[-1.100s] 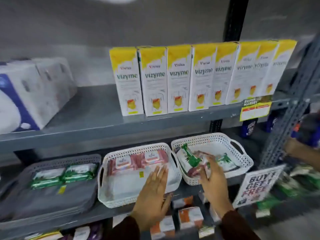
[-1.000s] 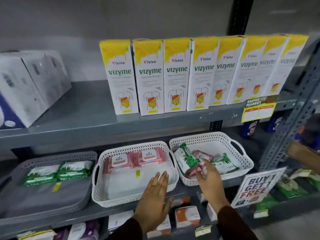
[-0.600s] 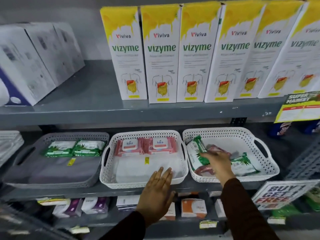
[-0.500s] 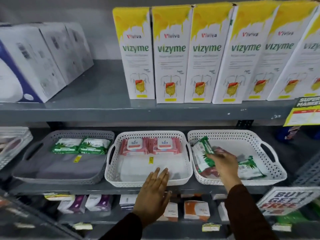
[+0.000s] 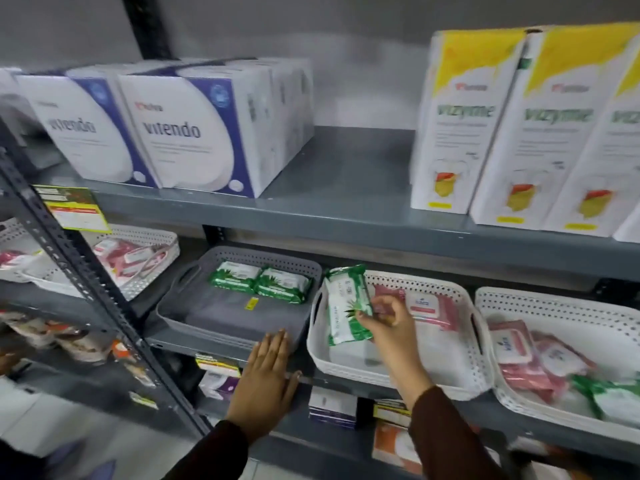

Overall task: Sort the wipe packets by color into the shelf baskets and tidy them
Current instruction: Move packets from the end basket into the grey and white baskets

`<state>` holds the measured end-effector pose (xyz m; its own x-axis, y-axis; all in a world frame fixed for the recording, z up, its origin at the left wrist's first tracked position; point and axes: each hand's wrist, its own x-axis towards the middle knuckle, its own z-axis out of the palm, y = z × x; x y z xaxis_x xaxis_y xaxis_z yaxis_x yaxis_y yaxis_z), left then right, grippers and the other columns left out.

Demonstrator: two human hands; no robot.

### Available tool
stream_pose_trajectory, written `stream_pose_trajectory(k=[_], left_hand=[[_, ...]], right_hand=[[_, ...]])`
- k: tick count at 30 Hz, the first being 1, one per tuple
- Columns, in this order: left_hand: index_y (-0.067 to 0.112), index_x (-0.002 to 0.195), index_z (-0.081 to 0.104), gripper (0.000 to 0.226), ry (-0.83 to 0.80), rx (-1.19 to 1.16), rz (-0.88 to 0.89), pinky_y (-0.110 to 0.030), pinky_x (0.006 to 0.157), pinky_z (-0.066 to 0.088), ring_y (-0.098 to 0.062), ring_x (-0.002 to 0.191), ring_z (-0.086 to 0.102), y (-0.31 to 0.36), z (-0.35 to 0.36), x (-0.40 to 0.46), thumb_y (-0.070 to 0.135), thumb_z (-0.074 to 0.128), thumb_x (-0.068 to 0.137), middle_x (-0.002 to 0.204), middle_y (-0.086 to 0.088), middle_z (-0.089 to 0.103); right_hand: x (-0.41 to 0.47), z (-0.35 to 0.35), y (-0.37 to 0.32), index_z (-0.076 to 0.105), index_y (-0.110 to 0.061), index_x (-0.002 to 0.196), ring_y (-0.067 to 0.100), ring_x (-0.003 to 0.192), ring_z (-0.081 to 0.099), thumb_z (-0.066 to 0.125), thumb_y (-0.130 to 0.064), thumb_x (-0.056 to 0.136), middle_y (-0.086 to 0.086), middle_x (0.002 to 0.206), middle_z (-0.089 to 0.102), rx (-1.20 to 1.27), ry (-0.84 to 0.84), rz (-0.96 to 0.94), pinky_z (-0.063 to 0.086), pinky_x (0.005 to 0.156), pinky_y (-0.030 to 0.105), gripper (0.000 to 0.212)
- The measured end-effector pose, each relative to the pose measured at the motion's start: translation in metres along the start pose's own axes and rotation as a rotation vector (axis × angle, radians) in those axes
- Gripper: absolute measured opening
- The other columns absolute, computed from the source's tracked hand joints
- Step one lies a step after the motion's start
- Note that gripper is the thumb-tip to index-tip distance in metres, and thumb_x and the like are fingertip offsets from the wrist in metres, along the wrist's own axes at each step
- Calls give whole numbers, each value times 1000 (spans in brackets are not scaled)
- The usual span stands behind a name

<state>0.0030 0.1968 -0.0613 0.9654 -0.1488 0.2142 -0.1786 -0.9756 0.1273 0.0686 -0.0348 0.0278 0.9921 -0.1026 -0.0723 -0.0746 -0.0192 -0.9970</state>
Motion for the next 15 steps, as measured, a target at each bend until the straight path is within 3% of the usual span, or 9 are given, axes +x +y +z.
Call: stream_pose_trajectory(k=[3,6,8,10,12,14,15], left_hand=[[5,148,29,68,-12,35,-45,-31,114,0,-27,141,26,-46,-9,-6,46,35,95,154,-10,29],[8,150,25,67,-26,36,-35,-33,114,4,-24,143,21,-88,-15,-10,51,23,98,156,-7,24],[11,151,20,68,-29,40,-30,-33,115,3,-23,145,17,-109,-18,-13,51,18,97,157,-6,22],[12,151,20,67,-34,34,-25,-31,115,0,-23,144,20,-121,-22,-16,52,15,97,156,-7,25],[10,150,24,70,-31,20,-16,-29,114,0,-25,143,23,-125,-26,-16,54,9,97,155,-7,28],[10,150,25,69,-12,-10,-13,-28,114,-3,-24,144,20,-122,-26,-14,53,14,98,155,-6,26],[10,150,24,67,-5,-31,-14,-27,115,-4,-23,144,16,-120,-25,-13,52,18,98,156,-5,24]], right_hand=[[3,69,6,64,-28,90,16,90,68,77,-7,78,-8,101,69,-96,-63,-7,54,80,31,27],[11,128,5,70,-19,82,12,81,61,70,-2,81,-10,89,69,-141,-108,-10,43,60,9,17],[17,156,8,73,-15,81,13,78,61,65,0,84,-5,88,71,-160,-96,41,41,54,8,18],[23,178,13,75,-14,91,15,77,62,59,1,87,0,97,71,-200,-88,120,45,60,18,23],[27,193,17,68,-9,118,23,83,65,50,4,92,13,116,68,-250,-171,265,52,70,29,35],[27,200,16,48,2,138,35,119,56,44,6,95,21,139,52,-270,-255,391,47,98,38,43],[25,200,14,43,3,141,36,128,48,43,6,96,20,144,46,-264,-274,421,41,105,38,45]])
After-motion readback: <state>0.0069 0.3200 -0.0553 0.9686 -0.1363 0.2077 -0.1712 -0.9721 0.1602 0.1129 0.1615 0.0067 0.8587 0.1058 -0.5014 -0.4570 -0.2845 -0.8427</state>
